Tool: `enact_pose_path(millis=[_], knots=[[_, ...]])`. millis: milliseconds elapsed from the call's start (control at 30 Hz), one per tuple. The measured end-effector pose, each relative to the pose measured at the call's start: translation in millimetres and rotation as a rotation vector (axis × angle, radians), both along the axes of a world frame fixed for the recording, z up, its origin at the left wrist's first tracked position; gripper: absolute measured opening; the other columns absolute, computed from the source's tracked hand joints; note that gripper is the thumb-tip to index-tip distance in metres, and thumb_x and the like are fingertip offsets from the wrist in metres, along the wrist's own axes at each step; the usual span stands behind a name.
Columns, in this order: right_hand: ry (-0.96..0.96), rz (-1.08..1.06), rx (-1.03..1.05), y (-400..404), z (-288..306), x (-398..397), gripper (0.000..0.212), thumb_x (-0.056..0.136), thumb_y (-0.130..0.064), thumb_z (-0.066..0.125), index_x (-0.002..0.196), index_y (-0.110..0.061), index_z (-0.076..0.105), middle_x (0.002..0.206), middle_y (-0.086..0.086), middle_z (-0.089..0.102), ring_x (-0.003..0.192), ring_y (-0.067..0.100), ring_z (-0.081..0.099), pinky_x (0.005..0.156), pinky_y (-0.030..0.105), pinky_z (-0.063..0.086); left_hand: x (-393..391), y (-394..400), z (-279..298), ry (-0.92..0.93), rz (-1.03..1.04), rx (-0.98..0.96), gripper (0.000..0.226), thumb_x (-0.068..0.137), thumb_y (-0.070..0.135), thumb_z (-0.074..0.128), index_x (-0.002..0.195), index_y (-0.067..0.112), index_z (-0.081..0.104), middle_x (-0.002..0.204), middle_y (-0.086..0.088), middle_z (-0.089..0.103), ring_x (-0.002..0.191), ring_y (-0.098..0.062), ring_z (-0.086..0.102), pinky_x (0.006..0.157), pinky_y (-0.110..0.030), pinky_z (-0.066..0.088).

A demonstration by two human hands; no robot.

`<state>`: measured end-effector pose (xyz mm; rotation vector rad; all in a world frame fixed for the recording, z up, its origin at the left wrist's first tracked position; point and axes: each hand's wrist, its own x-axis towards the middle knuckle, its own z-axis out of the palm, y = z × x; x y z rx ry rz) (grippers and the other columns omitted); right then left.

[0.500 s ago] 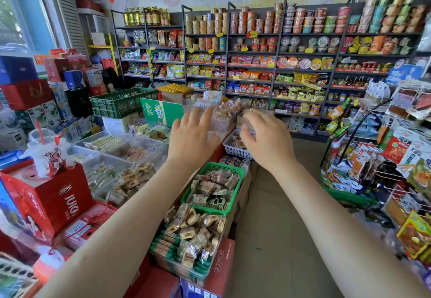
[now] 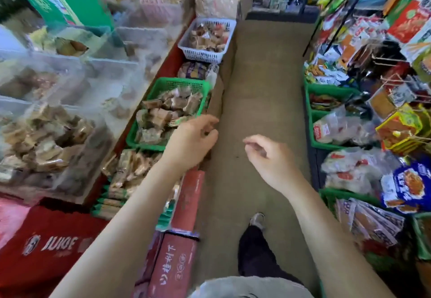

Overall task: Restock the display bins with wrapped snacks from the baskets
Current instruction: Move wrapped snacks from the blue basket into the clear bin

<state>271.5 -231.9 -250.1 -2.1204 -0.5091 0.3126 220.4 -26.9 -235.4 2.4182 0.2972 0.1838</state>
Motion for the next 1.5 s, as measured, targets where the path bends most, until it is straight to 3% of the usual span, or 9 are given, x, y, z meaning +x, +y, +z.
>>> enact_pose_path(millis=[267, 400, 533, 767, 967, 1100, 1200, 1367, 1500], knots=[[0.124, 0.065, -0.024, 5, -22, 228, 0.021, 0.100, -0.021, 0.058, 0.117, -0.021, 0.070, 0.085, -0.019, 0.061, 0.075, -0.019, 0.055, 0.066, 0.003, 0.039, 229, -9, -20, 0.183, 0.030, -0.074, 0.024, 0.095, 0.017, 0.064, 0.118, 0.014, 0.070, 0.105, -0.003, 0.072, 0.094, -0.019, 0.064, 0.085, -0.020, 0.045], [0.130, 0.086, -0.068, 31, -21, 340, 0.021, 0.100, -0.025, 0.056, 0.114, -0.026, 0.070, 0.099, -0.012, 0.069, 0.088, -0.002, 0.062, 0.078, 0.017, 0.047, 319, 12, -28, 0.225, 0.084, -0.119, 0.022, 0.095, 0.017, 0.063, 0.116, 0.015, 0.071, 0.100, -0.002, 0.073, 0.089, -0.013, 0.060, 0.079, -0.015, 0.040], [0.138, 0.161, -0.099, 74, -33, 450, 0.019, 0.099, -0.024, 0.056, 0.110, -0.029, 0.071, 0.095, -0.017, 0.067, 0.090, -0.012, 0.057, 0.072, 0.005, 0.041, 404, 54, -52, 0.229, 0.165, -0.173, 0.021, 0.097, 0.021, 0.061, 0.115, 0.017, 0.071, 0.084, 0.008, 0.067, 0.081, -0.011, 0.059, 0.067, -0.010, 0.039], [0.190, 0.245, -0.207, 177, -34, 643, 0.018, 0.098, -0.027, 0.055, 0.107, -0.035, 0.069, 0.094, -0.015, 0.067, 0.085, -0.002, 0.063, 0.073, 0.017, 0.046, 580, 156, -87, 0.264, 0.275, -0.317, 0.023, 0.101, 0.028, 0.055, 0.120, 0.024, 0.068, 0.104, 0.005, 0.070, 0.088, -0.013, 0.065, 0.080, -0.028, 0.051], [0.175, 0.255, -0.207, 249, -19, 801, 0.019, 0.098, -0.027, 0.055, 0.108, -0.033, 0.069, 0.091, -0.014, 0.067, 0.083, 0.004, 0.067, 0.063, 0.008, 0.043, 745, 229, -72, 0.268, 0.285, -0.354, 0.023, 0.101, 0.035, 0.053, 0.119, 0.030, 0.066, 0.103, 0.011, 0.065, 0.093, -0.014, 0.064, 0.082, -0.034, 0.055], [0.176, 0.280, -0.196, 288, -26, 899, 0.015, 0.099, -0.030, 0.055, 0.103, -0.038, 0.067, 0.100, -0.015, 0.067, 0.087, -0.001, 0.064, 0.065, 0.006, 0.042, 838, 263, -67, 0.246, 0.308, -0.325, 0.027, 0.101, 0.037, 0.052, 0.124, 0.031, 0.064, 0.108, 0.011, 0.065, 0.087, -0.003, 0.060, 0.072, -0.024, 0.050], [0.202, 0.349, -0.198, 319, -37, 975, 0.017, 0.100, -0.031, 0.053, 0.108, -0.037, 0.067, 0.102, -0.014, 0.066, 0.086, 0.006, 0.067, 0.064, 0.013, 0.045, 897, 287, -70, 0.256, 0.377, -0.294, 0.029, 0.102, 0.035, 0.052, 0.128, 0.027, 0.064, 0.110, 0.008, 0.066, 0.085, -0.004, 0.058, 0.065, -0.020, 0.043], [0.222, 0.485, -0.192, 370, -54, 1119, 0.018, 0.102, -0.033, 0.052, 0.115, -0.033, 0.064, 0.103, -0.014, 0.064, 0.090, 0.012, 0.068, 0.078, 0.028, 0.053, 1004, 318, -87, 0.280, 0.560, -0.340, 0.030, 0.101, 0.038, 0.054, 0.128, 0.026, 0.063, 0.109, 0.007, 0.068, 0.089, -0.011, 0.065, 0.077, -0.034, 0.057], [0.238, 0.621, -0.241, 413, -58, 1239, 0.012, 0.103, -0.032, 0.052, 0.110, -0.032, 0.061, 0.100, -0.013, 0.065, 0.090, 0.014, 0.068, 0.082, 0.038, 0.057, 1099, 338, -82, 0.310, 0.721, -0.307, 0.026, 0.100, 0.036, 0.055, 0.123, 0.030, 0.066, 0.105, 0.011, 0.064, 0.081, -0.001, 0.060, 0.067, -0.023, 0.047]])
